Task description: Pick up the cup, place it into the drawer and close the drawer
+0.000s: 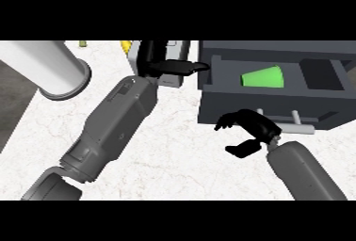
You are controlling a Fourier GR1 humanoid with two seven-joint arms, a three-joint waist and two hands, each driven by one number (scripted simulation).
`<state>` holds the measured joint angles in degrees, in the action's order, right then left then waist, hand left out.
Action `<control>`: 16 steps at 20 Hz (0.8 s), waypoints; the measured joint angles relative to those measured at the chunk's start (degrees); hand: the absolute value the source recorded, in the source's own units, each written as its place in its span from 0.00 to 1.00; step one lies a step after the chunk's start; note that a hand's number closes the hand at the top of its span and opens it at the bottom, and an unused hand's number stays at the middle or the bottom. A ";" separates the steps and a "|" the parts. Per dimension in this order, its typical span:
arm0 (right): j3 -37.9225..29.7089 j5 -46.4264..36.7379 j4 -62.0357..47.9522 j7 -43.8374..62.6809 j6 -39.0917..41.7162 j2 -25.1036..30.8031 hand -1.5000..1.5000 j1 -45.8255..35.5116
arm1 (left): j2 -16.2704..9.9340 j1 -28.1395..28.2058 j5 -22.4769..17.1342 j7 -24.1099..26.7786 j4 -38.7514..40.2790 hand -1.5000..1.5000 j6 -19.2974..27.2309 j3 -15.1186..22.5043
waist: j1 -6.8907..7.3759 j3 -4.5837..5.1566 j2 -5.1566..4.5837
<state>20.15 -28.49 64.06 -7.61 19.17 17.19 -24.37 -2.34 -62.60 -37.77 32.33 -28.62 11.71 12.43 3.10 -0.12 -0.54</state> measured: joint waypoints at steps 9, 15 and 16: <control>-8.46 -0.40 -23.19 -11.57 -7.24 -0.35 1.00 -14.47 | -4.16 7.64 -0.54 -1.62 -6.79 0.00 -4.50 0.37 | 3.23 -0.07 -0.49; -13.94 2.51 -31.47 -15.93 -7.80 1.16 1.00 -19.99 | -6.98 10.88 -0.82 -3.05 -10.35 0.00 -7.36 0.71 | 5.03 -0.45 -0.95; -14.30 2.91 -31.95 -16.39 -7.45 1.18 1.00 -20.21 | -7.04 11.13 -0.84 -3.29 -10.71 0.00 -7.56 0.82 | 5.09 -0.48 -0.96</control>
<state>5.85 -25.58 32.11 -24.00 11.73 18.38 -44.58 -9.38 -51.47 -38.61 29.04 -39.33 4.15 13.25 8.20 -0.60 -1.51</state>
